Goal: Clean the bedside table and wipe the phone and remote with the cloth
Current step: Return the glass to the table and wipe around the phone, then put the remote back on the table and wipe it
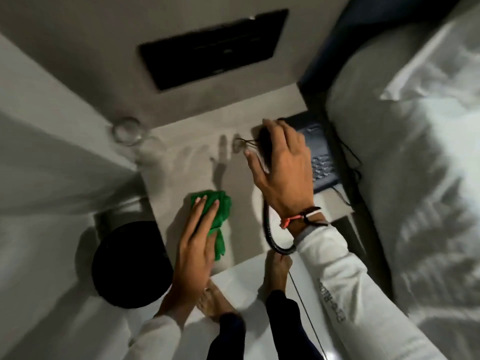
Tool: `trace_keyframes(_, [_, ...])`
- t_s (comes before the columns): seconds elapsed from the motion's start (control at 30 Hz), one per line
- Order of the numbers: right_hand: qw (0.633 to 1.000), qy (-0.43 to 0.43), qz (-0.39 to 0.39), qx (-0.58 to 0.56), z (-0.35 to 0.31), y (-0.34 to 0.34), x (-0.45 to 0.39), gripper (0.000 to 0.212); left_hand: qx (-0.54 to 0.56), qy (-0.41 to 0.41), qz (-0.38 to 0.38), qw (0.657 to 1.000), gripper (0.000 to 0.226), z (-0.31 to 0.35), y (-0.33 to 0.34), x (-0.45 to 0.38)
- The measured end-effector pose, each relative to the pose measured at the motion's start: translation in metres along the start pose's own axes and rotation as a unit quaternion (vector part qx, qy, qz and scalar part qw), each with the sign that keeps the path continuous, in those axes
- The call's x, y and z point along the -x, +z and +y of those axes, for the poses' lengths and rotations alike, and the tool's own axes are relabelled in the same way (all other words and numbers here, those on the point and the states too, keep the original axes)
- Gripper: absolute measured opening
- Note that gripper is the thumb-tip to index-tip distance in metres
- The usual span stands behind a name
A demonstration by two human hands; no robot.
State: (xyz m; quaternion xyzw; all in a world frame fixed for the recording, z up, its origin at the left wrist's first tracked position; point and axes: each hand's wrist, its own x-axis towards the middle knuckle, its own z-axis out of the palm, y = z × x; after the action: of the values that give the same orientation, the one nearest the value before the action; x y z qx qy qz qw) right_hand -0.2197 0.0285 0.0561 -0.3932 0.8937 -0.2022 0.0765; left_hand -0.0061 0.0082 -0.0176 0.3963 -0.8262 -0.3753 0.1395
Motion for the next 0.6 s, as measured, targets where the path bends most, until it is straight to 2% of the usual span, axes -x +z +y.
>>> trace_keyframes(0.13, [0.988,0.114,0.084,0.056,0.056,-0.050,0.015,0.069,0.073,0.080,0.002,0.994,0.058,0.091,0.019,-0.036])
trace_keyframes(0.33, [0.944,0.204,0.242,0.094,0.159,-0.150,0.046,0.072,0.128,0.265,-0.001,0.956,0.050,0.257,0.069,-0.080])
trace_keyframes(0.43, [0.900,0.278,0.314,0.113,0.226,-0.203,0.082,0.071,0.156,0.353,-0.048,0.921,0.050,0.336,0.115,-0.076])
trace_keyframes(0.6, [0.831,0.417,0.340,0.141,0.312,-0.246,0.148,0.069,0.137,0.433,-0.151,0.878,0.059,0.422,0.188,-0.043])
